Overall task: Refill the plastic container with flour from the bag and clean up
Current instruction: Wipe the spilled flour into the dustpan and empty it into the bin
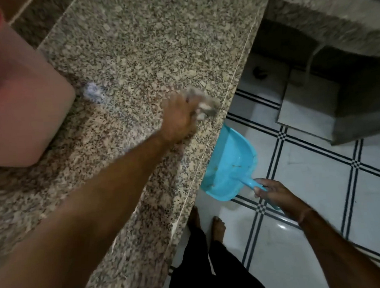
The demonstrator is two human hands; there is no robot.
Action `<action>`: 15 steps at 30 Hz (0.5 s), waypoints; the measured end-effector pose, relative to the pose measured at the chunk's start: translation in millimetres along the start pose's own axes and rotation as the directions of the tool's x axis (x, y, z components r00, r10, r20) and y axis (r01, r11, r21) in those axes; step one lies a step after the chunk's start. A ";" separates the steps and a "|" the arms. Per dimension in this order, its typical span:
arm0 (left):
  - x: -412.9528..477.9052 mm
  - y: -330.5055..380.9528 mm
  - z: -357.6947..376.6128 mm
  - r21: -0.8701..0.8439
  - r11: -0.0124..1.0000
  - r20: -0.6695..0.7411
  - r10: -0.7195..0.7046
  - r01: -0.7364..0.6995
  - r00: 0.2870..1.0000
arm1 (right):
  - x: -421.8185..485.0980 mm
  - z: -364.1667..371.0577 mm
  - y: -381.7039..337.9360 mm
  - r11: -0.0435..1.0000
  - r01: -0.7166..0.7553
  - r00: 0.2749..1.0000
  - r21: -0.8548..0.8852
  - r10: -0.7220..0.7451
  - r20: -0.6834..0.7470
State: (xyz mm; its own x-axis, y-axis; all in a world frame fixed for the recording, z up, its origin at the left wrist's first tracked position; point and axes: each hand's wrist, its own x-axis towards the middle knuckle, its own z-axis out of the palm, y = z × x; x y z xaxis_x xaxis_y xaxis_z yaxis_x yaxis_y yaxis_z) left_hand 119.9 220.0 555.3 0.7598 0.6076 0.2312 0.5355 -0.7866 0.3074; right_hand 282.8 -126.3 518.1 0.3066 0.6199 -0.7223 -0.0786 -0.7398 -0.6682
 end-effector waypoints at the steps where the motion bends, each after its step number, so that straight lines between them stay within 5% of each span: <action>1: -15.5 14.2 1.6 -0.029 0.999 0.040 0.028 -0.027 0.999 | -4.1 2.3 0.5 1.000 -0.010 1.000 -0.004 0.010 0.002; 8: -141.9 32.5 -29.0 -0.088 0.995 0.127 0.062 -0.051 0.990 | -27.1 16.6 10.8 0.998 0.006 0.998 -0.064 -0.002 0.058; 15: -298.2 52.9 -71.4 -0.004 0.996 0.212 -0.089 0.092 0.973 | -55.7 36.6 47.3 0.995 0.060 0.986 -0.079 -0.047 0.161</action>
State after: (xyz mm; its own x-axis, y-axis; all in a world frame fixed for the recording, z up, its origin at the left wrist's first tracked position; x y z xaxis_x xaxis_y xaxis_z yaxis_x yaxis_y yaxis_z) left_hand -104.6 5.0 568.5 0.7701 0.6379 0.0017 0.6015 -0.7270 0.3313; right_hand 227.3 -186.2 520.2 0.1534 0.6877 -0.7096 0.0152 -0.7197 -0.6941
